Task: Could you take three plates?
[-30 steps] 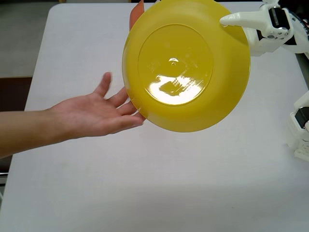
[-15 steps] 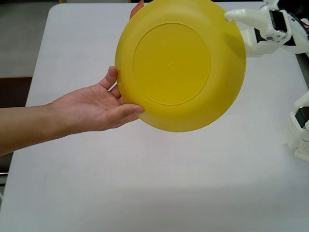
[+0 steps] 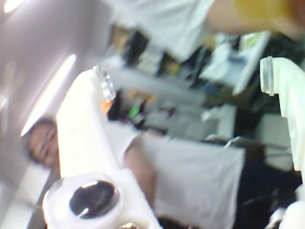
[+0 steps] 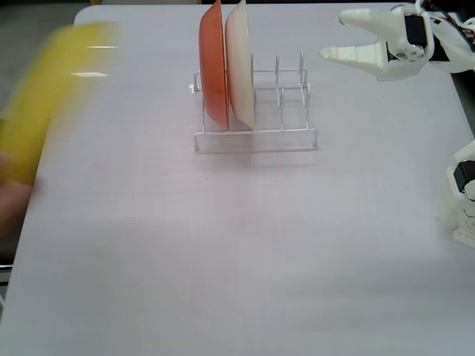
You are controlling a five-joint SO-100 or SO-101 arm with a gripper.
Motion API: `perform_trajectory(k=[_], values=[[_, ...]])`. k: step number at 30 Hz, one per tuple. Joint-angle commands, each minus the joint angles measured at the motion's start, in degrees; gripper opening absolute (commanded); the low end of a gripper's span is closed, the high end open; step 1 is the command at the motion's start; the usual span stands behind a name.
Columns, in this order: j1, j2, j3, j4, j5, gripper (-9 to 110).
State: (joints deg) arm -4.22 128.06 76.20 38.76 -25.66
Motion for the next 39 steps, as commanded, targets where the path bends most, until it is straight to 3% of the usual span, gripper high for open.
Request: perform_trajectory(k=[1, 3, 7, 11, 18, 28, 39], values=[[8.4, -0.2, -0.2, 1.7, 0.9, 14], [13.0, -3.1, -0.4, 1.7, 1.8, 1], [20.2, -10.9, -3.9, 2.8, 0.6, 0], [24.3, -19.9, -11.2, 6.1, -1.1, 8], [27.8, -33.5, -21.6, 9.1, -3.7, 32], [27.8, -48.4, -37.1, 11.9, -4.1, 35], [27.2, -56.2, -43.5, 11.9, -2.0, 30]])
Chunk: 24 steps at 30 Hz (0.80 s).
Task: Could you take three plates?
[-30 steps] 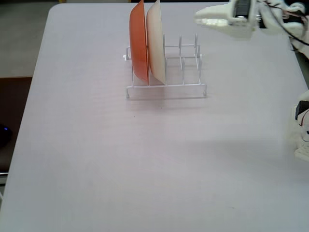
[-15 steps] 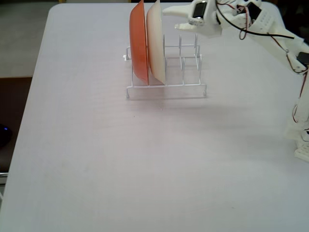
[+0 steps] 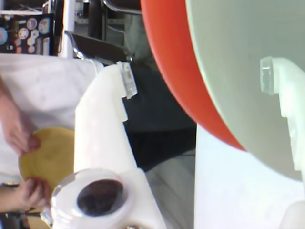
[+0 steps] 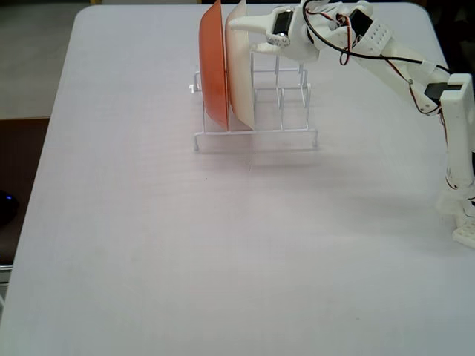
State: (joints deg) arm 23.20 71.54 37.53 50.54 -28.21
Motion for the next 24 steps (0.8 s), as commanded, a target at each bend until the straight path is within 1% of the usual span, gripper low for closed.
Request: perform_trajectory(k=[1, 6, 8, 9, 12, 18, 24], values=[[-0.2, -0.3, -5.4, 0.1, 0.8, 29], [-0.3, -2.5, -7.7, 1.0, 2.3, 24], [-0.3, -3.4, -8.7, 1.0, 2.9, 20], [-0.3, -3.8, -9.1, 1.0, 3.1, 17], [-0.6, -4.5, -11.1, 0.6, 3.9, 0], [-0.4, -2.9, -15.8, 4.2, 2.7, 0], [-0.4, 6.7, -15.0, 5.7, 0.1, 0]])
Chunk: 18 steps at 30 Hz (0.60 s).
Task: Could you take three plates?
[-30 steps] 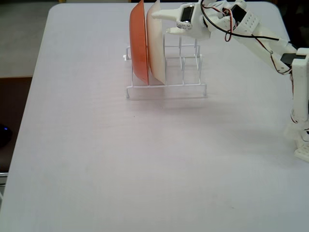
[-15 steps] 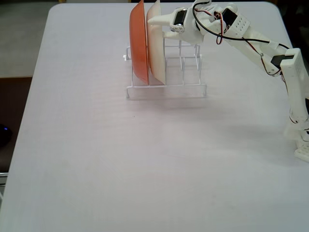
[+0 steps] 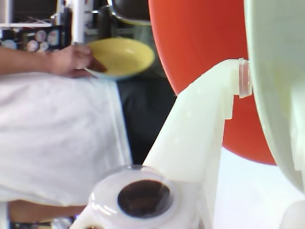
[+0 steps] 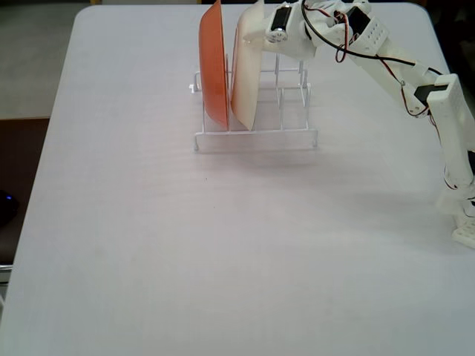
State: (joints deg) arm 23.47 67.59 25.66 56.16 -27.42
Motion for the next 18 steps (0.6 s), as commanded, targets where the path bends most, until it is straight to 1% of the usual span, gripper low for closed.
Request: perform_trajectory(k=[1, 10, 18], values=[[-0.6, 13.0, -1.7, -0.3, -1.1, 0], [-3.3, 34.0, 13.7, -3.3, -5.4, 0], [-12.1, 54.1, 29.4, -7.5, -4.2, 0]])
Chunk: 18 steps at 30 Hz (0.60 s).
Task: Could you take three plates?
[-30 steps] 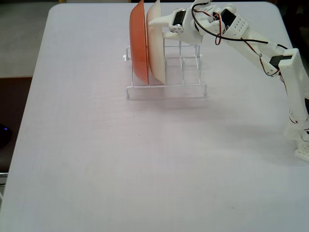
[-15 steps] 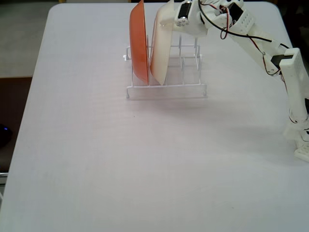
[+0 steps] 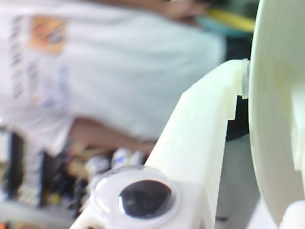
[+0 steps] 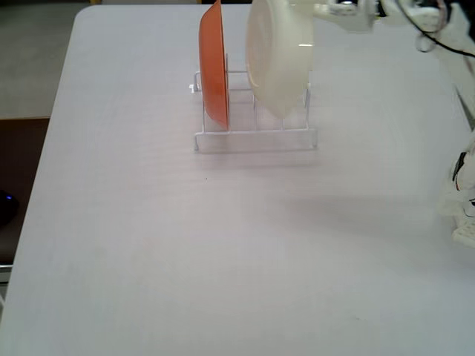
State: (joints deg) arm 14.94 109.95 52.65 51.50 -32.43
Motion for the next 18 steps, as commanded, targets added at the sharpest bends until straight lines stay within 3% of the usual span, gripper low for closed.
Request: perform_trajectory(k=[1, 11, 18], values=[[-5.0, 13.8, 3.9, -3.2, 1.6, 0], [-24.6, 22.9, 12.0, -12.1, 9.6, 0], [-32.4, 15.1, 12.1, -27.0, 13.3, 0]])
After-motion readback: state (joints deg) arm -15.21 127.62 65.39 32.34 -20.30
